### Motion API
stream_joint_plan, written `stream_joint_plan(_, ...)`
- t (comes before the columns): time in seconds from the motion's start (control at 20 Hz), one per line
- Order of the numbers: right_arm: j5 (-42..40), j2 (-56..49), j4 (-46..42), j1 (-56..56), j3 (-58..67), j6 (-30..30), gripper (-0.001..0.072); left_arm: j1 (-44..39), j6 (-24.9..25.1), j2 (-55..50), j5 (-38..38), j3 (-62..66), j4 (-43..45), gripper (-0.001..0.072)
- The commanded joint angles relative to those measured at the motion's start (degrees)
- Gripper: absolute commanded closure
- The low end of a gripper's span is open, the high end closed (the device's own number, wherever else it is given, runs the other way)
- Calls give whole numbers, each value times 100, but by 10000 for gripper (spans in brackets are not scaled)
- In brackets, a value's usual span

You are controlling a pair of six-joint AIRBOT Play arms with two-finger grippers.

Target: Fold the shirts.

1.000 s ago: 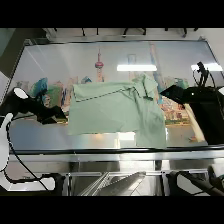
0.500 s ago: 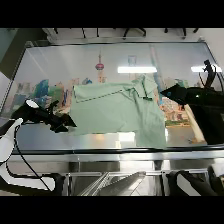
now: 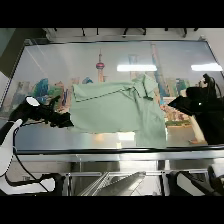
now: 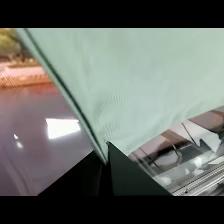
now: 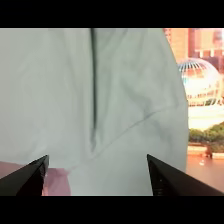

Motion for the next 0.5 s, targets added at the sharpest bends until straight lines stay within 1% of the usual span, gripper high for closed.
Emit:
stream_joint_plan(0.0, 192, -723, -289, -249, -238, -197, 16, 308, -286, 660, -129, 7, 251, 691)
stream_joint_plan(0.1, -48, -1233, -177, -234, -238, -319, 16, 470, -302, 831, -149, 7, 219, 691)
stream_joint_plan(0.2, -332, -1742, 315, -236, -236, -540, 16, 487, -302, 857, -221, 4, 219, 691)
stream_joint_plan(0.3, -437, -2225, 833, -190, -238, -807, 19, 483, -302, 857, -337, 4, 221, 690)
stream_joint_plan(0.35, -439, -2446, 1025, -140, -238, -944, 88, 483, -299, 857, -385, 4, 223, 691)
stream_joint_plan(0.4, -446, -2621, 1193, -87, -238, -1084, 102, 483, -302, 857, -424, 4, 221, 691)
stream_joint_plan(0.45, -459, -2776, 1329, -17, -238, -1121, 102, 483, -304, 857, -476, 2, 221, 691)
